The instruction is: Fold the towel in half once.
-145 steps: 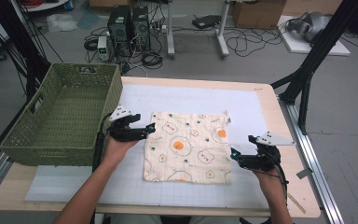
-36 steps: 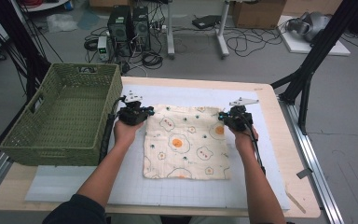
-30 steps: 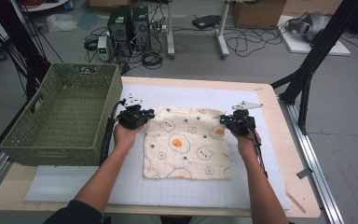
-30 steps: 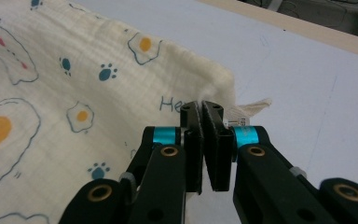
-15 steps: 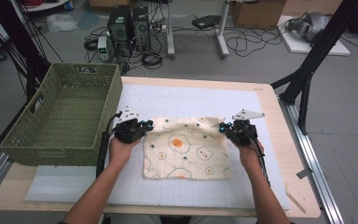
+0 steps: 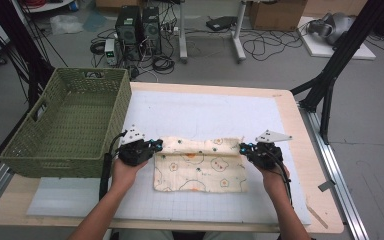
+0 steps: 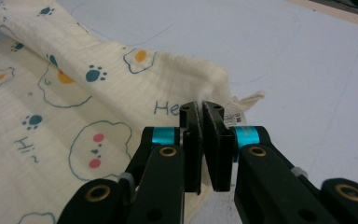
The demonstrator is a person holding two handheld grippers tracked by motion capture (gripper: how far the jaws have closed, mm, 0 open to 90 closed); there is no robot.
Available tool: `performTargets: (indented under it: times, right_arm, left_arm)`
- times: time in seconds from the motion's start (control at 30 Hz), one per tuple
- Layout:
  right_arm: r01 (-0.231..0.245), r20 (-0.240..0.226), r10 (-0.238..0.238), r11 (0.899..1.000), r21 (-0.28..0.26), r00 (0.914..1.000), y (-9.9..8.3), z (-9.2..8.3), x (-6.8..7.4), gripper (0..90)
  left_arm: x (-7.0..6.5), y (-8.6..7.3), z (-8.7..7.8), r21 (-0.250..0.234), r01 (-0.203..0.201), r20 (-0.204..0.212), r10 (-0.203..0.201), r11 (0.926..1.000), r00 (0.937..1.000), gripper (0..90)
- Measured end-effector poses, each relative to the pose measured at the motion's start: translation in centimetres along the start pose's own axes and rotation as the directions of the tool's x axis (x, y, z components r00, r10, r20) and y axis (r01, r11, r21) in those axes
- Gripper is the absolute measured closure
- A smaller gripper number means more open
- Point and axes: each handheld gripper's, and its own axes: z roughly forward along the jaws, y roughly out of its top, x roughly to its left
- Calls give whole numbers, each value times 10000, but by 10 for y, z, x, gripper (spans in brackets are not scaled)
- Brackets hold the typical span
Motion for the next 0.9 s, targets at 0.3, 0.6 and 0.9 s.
performTargets:
  times: [0.3, 0.6, 0.9]
  right_arm:
    - [44, -149, -42, 9999, 123, 9999, -14, -4, 9, 856]
    - [-78, -314, 82, 9999, 128, 9995, -28, -11, 14, 856]
    - [-247, -566, 253, 9996, 118, 9981, -37, -21, 19, 852]
  left_arm:
    - [-9, -11, -6, 209, -162, 259, 156, 9997, 9995, 866]
    - [-15, -19, -14, 361, -348, 520, 329, 9987, 9981, 866]
    - [-23, -28, -19, 652, -581, 821, 527, 9962, 9952, 862]
